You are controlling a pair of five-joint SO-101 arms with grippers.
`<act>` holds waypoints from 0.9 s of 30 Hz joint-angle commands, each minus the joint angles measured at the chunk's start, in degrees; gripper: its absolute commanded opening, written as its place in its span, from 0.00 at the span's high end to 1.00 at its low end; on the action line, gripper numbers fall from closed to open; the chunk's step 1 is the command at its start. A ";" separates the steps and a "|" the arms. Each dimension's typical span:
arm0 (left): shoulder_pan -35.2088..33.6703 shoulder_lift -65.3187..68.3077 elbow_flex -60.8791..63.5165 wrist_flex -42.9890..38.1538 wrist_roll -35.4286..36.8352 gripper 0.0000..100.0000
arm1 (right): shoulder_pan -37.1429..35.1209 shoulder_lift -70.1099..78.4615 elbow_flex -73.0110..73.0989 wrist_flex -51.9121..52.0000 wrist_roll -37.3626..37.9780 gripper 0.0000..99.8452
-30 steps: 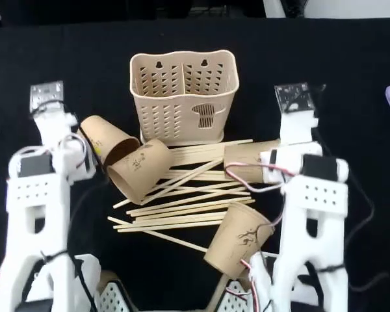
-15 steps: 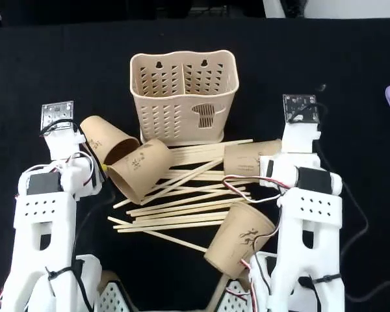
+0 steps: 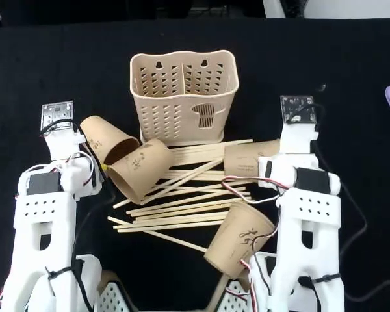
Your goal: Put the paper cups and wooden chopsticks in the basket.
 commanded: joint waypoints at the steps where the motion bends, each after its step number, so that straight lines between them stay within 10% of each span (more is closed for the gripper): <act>1: 0.48 -1.41 -0.48 -0.97 0.26 0.78 | -0.97 -1.80 -7.08 2.37 -2.11 0.80; 27: 0.48 -1.41 -0.40 -0.97 0.26 0.78 | -4.40 22.20 -22.29 7.03 -5.98 0.80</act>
